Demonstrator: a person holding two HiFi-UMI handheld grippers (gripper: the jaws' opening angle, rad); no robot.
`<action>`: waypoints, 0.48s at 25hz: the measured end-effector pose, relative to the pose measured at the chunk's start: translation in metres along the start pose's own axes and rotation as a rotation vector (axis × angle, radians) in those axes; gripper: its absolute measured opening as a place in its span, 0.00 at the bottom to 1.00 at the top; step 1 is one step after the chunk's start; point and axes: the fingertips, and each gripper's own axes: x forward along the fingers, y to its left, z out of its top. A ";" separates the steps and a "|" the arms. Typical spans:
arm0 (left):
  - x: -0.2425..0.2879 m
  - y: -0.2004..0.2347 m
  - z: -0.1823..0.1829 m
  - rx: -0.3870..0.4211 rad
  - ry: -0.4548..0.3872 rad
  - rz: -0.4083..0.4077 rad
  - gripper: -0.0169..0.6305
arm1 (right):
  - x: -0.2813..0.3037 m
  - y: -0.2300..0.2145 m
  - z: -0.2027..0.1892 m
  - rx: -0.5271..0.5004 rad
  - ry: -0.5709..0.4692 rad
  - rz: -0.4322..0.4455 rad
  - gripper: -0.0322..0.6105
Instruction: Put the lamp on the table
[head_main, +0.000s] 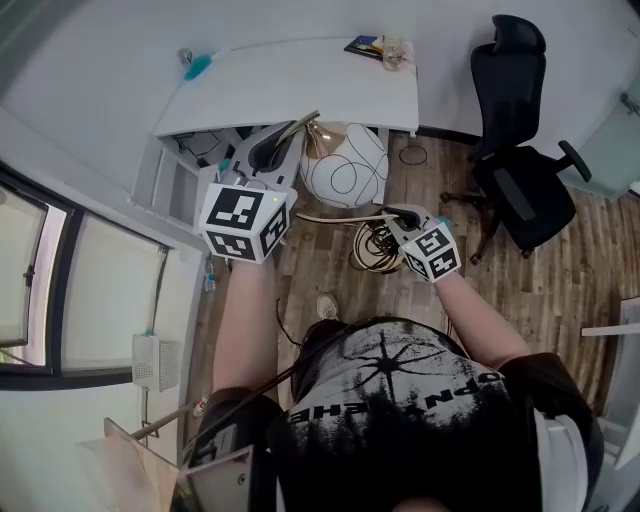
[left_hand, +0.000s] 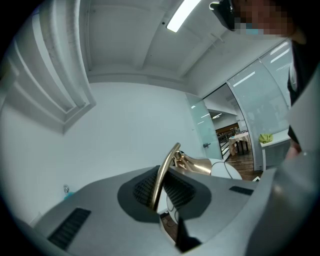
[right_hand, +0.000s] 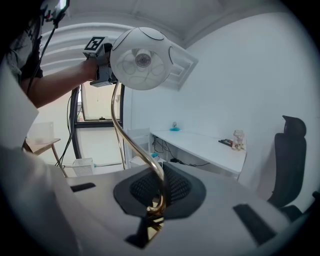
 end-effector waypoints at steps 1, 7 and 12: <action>0.002 0.002 -0.001 -0.004 0.003 -0.001 0.07 | 0.002 -0.001 0.000 0.002 0.002 -0.001 0.08; 0.010 0.024 -0.011 -0.011 0.016 -0.002 0.07 | 0.024 -0.003 0.003 0.012 0.014 0.001 0.08; 0.018 0.053 -0.020 -0.017 0.014 -0.012 0.07 | 0.052 -0.005 0.010 0.018 0.022 -0.005 0.08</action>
